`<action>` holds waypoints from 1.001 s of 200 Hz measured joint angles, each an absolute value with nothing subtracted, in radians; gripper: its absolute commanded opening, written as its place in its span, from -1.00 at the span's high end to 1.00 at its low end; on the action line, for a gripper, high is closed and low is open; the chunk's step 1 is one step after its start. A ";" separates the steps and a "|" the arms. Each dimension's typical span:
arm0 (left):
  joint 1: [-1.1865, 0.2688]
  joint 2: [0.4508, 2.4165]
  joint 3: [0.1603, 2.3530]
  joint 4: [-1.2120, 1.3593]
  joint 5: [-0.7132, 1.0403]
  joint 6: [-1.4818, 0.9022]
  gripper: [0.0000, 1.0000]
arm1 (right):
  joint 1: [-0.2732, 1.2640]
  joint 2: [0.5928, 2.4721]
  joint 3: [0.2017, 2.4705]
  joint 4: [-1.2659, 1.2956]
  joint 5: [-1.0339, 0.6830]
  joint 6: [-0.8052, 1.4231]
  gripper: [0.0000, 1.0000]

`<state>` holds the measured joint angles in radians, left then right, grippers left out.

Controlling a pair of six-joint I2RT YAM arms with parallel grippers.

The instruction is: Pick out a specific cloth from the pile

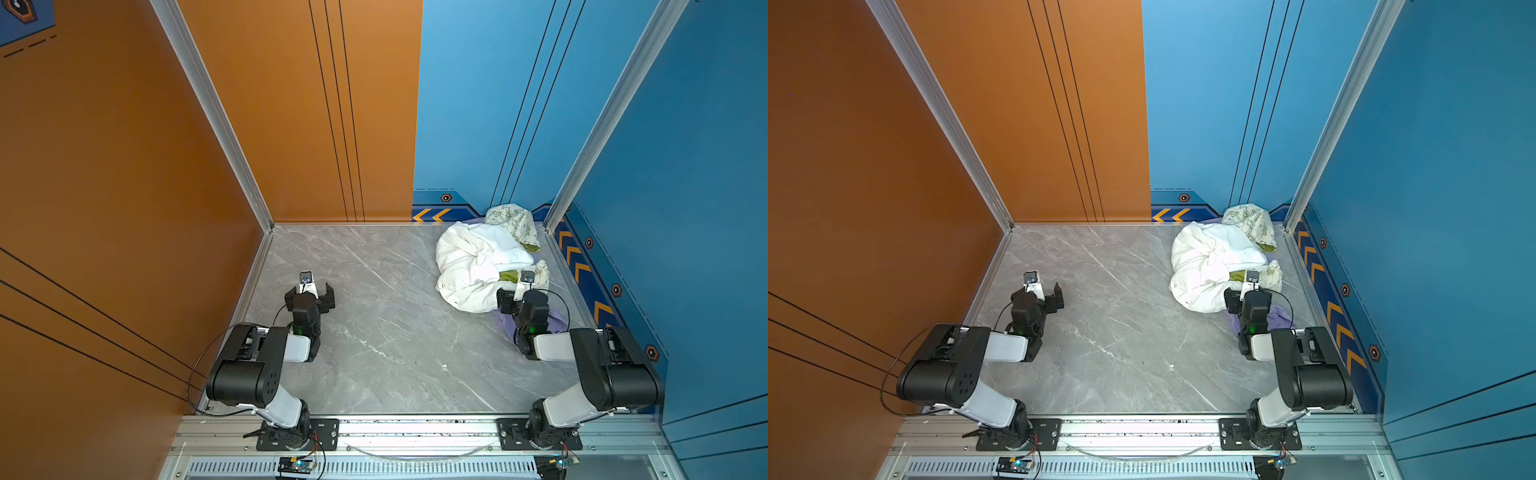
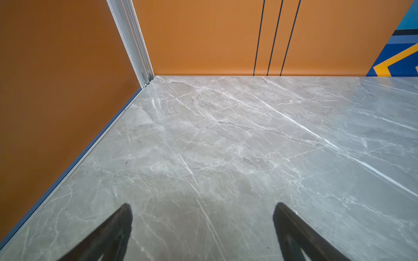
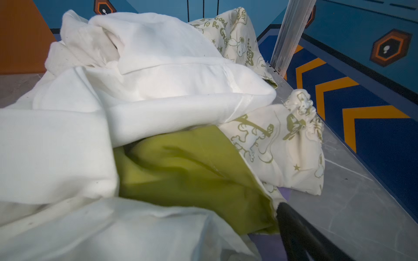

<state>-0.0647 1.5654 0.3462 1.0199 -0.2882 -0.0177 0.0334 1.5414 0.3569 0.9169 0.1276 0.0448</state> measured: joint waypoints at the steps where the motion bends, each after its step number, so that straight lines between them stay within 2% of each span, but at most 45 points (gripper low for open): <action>1: -0.065 1.566 0.346 1.020 -0.288 -0.018 -0.96 | 0.033 1.541 0.357 0.917 0.128 0.045 -1.00; 200: -0.065 1.566 0.348 0.975 -0.288 -0.015 -0.96 | 0.033 1.541 0.357 0.917 0.128 0.045 -1.00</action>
